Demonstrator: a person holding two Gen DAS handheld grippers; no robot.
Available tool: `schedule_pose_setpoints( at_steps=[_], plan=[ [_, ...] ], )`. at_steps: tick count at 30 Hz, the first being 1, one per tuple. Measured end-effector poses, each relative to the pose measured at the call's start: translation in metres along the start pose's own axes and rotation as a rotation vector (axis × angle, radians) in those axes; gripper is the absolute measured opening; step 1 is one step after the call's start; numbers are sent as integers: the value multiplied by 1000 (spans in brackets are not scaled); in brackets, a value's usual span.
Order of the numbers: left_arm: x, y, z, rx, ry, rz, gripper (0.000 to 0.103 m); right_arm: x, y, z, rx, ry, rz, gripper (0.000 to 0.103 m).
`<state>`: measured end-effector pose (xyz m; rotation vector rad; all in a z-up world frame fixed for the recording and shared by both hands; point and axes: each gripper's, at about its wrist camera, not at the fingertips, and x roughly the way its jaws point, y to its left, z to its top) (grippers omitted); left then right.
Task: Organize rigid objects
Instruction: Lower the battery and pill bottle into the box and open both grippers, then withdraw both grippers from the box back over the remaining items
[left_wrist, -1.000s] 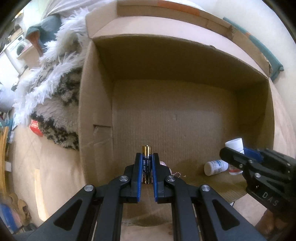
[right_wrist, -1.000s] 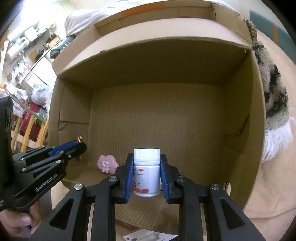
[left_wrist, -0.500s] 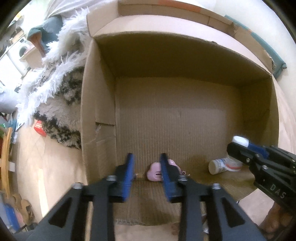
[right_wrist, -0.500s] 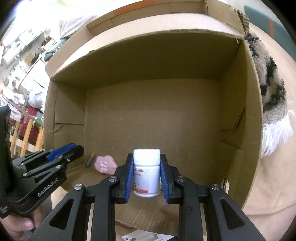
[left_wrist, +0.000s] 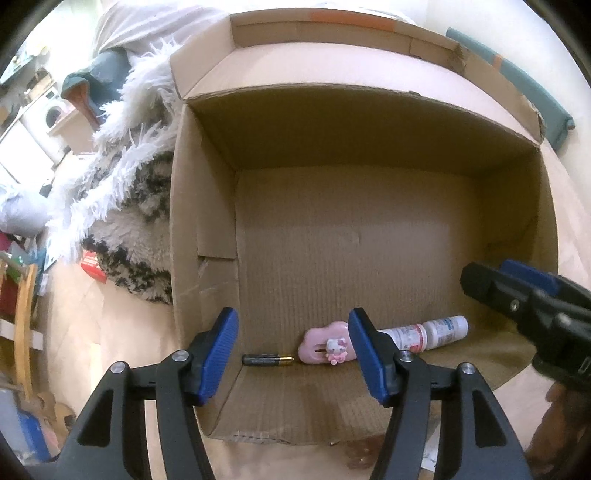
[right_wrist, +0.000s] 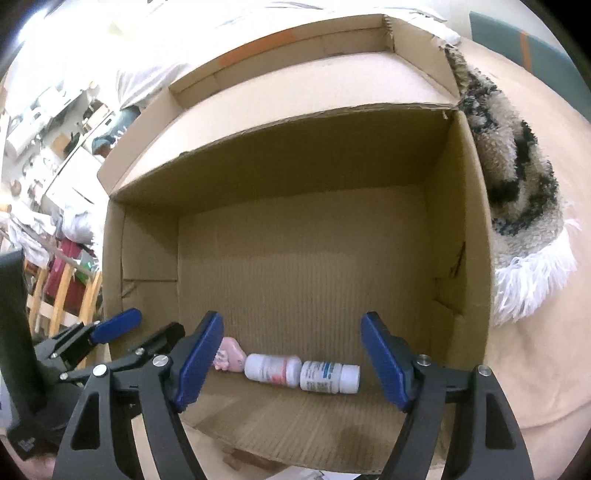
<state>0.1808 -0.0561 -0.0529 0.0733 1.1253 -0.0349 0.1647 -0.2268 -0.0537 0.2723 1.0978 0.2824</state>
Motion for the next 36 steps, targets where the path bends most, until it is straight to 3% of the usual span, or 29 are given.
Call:
schedule_pose_setpoints(
  at_steps=[7, 12, 23, 30, 36],
  plan=[
    [-17, 1, -7, -23, -39, -17, 59, -11, 4, 3, -6, -43, -7, 81],
    [-24, 8, -9, -30, -60, -23, 59, -20, 7, 2, -52, -73, -69, 81],
    [-47, 20, -14, -45, -113, 2, 59, -48, 6, -8, -11, -143, -48, 81],
    [-60, 30, -32, -105, -110, -15, 59, -73, 8, -19, -32, -183, -44, 81],
    [-76, 32, -45, -93, -141, -1, 59, -88, 8, -33, -20, -206, -49, 81]
  ],
)
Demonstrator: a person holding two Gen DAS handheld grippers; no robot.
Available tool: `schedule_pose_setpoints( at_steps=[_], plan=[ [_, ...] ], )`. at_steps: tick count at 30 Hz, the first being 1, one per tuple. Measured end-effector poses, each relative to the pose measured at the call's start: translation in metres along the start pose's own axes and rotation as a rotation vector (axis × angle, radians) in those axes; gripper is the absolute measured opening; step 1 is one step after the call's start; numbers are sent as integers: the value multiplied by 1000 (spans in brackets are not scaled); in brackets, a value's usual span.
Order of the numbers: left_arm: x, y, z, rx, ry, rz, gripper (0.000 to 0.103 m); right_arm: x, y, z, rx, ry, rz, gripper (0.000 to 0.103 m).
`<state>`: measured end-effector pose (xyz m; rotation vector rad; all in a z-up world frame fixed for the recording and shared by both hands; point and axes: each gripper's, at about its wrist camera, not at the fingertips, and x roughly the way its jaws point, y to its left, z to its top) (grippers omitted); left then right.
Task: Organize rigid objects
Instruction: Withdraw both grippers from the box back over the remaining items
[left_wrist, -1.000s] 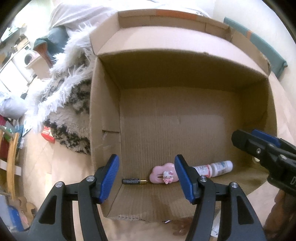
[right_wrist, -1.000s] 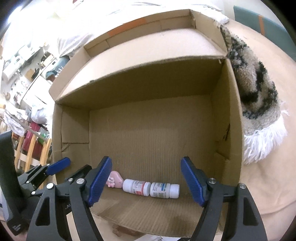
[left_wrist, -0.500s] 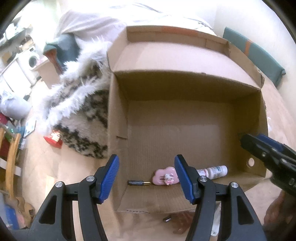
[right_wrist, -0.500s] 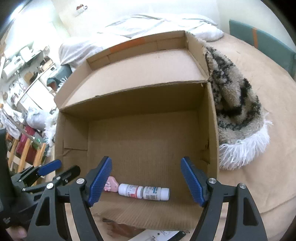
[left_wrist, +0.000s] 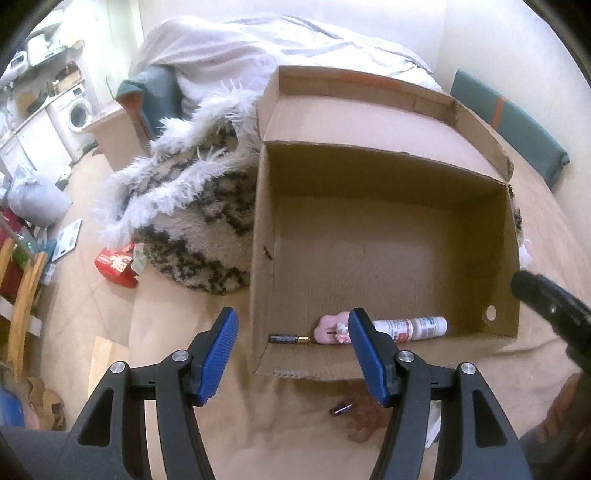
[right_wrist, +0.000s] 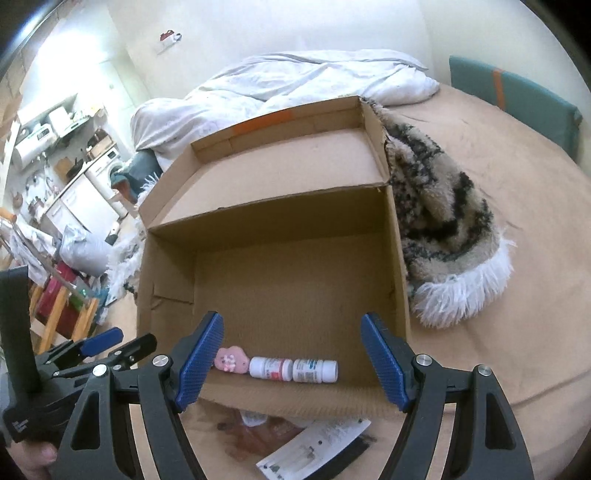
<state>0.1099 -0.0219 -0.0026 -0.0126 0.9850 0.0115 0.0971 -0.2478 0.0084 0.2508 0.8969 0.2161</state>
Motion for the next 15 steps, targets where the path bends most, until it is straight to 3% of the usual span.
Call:
schedule_pose_setpoints(
  at_steps=[5, 15],
  plan=[
    [-1, 9, -19, -30, 34, -5, 59, -6, 2, -22, -21, 54, -19, 81],
    [4, 14, -49, -33, 93, 1, 59, -17, 3, -54, -59, 80, -50, 81]
  ],
)
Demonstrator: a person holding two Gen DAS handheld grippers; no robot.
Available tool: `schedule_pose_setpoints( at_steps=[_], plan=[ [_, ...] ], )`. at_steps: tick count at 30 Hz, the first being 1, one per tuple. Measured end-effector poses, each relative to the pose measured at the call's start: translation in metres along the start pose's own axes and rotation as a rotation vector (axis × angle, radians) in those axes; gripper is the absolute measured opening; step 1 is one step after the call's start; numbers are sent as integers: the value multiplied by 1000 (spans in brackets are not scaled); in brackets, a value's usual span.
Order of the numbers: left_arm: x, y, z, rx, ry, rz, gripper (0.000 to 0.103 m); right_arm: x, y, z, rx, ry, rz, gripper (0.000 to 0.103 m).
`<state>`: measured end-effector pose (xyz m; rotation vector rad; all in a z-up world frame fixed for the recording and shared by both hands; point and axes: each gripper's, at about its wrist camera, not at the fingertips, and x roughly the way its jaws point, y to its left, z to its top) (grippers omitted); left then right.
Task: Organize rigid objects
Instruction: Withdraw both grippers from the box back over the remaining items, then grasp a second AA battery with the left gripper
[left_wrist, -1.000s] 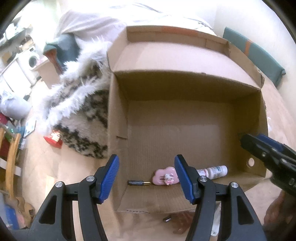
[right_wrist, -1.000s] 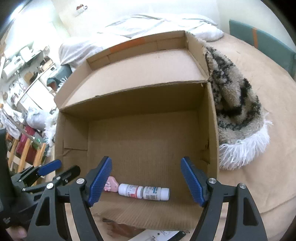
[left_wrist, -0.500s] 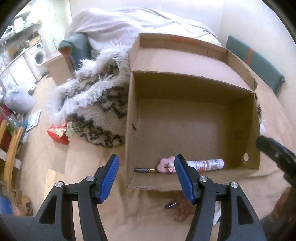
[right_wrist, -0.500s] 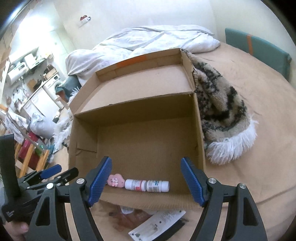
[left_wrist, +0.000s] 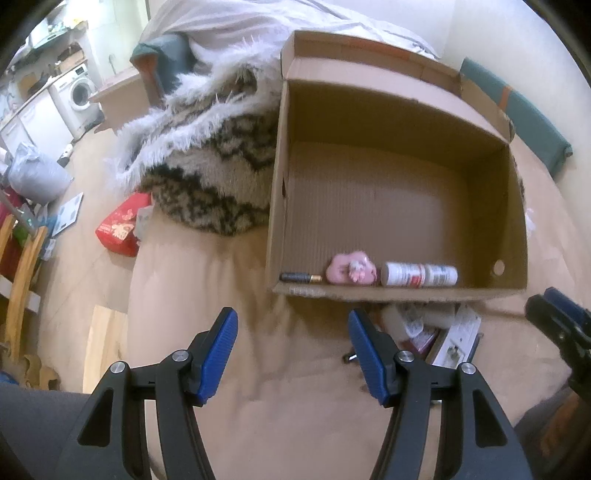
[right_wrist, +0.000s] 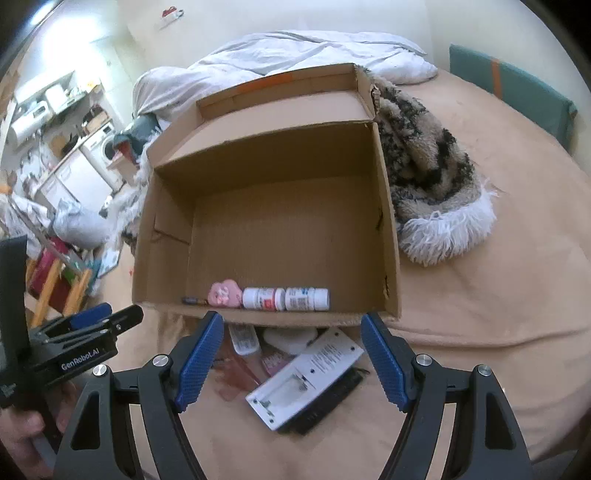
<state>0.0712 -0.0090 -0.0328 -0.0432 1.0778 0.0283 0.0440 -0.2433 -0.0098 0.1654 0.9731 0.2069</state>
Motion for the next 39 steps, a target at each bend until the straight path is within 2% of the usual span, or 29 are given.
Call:
schedule_pose_setpoints(
  at_steps=[2, 4, 6, 9, 12, 17, 21, 27, 39],
  plan=[
    [6, 3, -4, -15, 26, -3, 59, -3, 0, -5, -19, -10, -7, 81],
    [15, 8, -5, -46, 87, -45, 59, -2, -1, -11, -39, -8, -24, 81],
    [25, 13, -6, -85, 128, -68, 59, 5, -7, -15, -12, 32, -38, 81],
    [37, 17, -8, -101, 158, -34, 59, 19, -20, -17, 87, 116, 25, 81],
    [54, 19, -12, -117, 214, -46, 59, 35, -29, -20, 166, 186, 52, 81],
    [78, 13, -17, -119, 284, -66, 58, 56, -28, -22, 168, 255, 20, 81],
    [98, 7, -20, -105, 325, -48, 58, 60, -21, -21, 147, 259, 28, 81],
    [114, -16, -20, -44, 339, -29, 58, 63, -16, -20, 132, 267, 37, 81],
    [125, -53, -14, 20, 368, -119, 57, 67, -18, -22, 146, 284, 34, 81]
  ],
)
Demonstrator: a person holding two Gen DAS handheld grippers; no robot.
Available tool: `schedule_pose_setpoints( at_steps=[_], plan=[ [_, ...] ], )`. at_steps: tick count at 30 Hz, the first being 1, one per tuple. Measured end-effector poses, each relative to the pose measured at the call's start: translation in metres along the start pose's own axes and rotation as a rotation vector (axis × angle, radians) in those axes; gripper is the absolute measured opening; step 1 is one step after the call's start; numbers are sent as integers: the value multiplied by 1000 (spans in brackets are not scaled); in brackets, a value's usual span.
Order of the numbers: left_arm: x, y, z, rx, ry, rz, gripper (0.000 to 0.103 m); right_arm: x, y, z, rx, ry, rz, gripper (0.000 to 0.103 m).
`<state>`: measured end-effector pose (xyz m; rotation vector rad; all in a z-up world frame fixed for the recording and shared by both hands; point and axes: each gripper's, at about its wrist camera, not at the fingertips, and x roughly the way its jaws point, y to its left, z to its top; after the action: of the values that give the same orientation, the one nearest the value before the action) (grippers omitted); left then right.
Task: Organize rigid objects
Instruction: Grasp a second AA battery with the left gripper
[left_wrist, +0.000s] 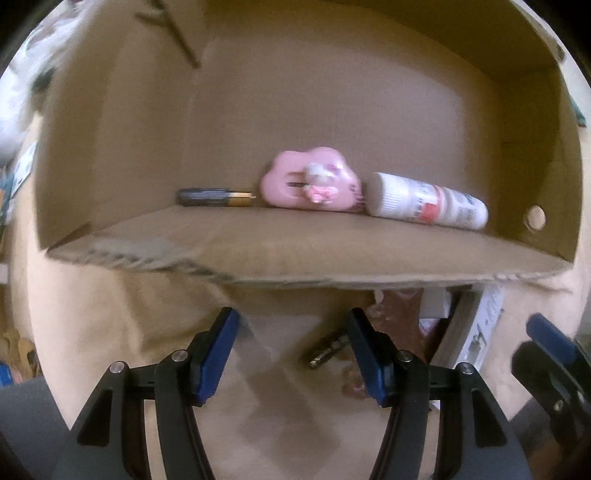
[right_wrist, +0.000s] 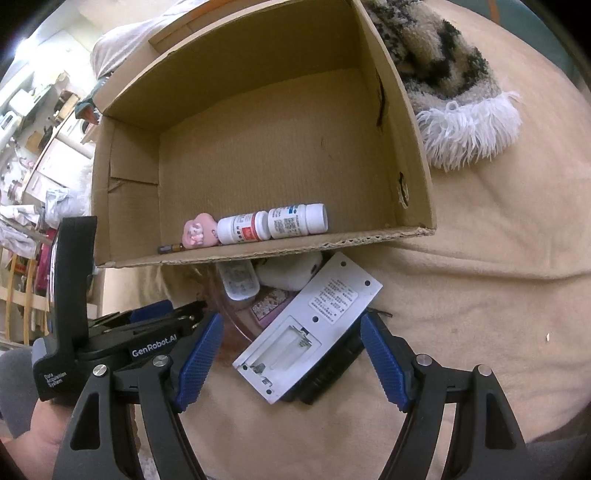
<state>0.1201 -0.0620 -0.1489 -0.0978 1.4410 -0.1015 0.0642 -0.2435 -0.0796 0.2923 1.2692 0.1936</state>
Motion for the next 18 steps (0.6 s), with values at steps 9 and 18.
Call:
schedule_pose_setpoints(
  at_steps=[9, 18],
  plan=[
    [16, -31, -5, 140, 6, 34, 46, 4, 2, 1, -8, 14, -9, 81],
    [12, -7, -2, 59, 12, -49, 9, 6, -3, 3, 12, 17, -17, 81]
  ],
)
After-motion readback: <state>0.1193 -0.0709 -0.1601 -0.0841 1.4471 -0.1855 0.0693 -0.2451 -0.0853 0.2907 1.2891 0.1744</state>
